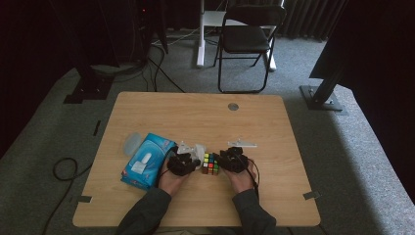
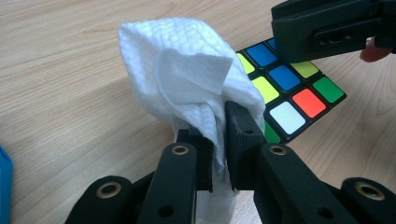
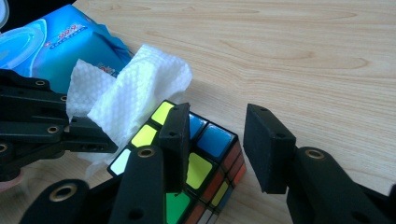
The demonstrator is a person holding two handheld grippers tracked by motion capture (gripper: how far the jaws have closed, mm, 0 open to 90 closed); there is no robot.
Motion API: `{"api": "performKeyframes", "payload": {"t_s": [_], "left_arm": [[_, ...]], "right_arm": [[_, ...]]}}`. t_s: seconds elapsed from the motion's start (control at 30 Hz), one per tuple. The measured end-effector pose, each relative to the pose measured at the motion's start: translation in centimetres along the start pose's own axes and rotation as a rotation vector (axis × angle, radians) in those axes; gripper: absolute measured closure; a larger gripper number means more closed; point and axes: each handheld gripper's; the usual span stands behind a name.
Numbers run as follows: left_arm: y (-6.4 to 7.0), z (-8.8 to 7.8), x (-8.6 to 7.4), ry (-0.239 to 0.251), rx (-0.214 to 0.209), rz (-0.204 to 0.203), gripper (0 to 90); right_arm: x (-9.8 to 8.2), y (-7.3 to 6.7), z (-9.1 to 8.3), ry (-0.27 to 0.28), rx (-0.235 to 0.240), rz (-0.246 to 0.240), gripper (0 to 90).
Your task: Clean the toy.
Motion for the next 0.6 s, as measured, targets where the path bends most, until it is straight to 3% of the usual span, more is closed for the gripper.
{"api": "performKeyframes", "payload": {"t_s": [0.33,0.6], "left_arm": [[-0.09,-0.28,0.56,0.011,-0.013,0.005,82.6],[-0.21,0.21,0.83,0.001,-0.016,0.005,84.4]], "right_arm": [[-0.04,0.14,-0.16,-0.015,0.007,0.032,65.8],[0.01,-0.19,0.30,0.007,-0.014,0.021,69.7]]}}
Point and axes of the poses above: each handheld gripper's, and its own axes: z roughly forward along the jaws, x roughly out of its top, y roughly to its right, and after that the axes turned 6 degrees about x, right-handed
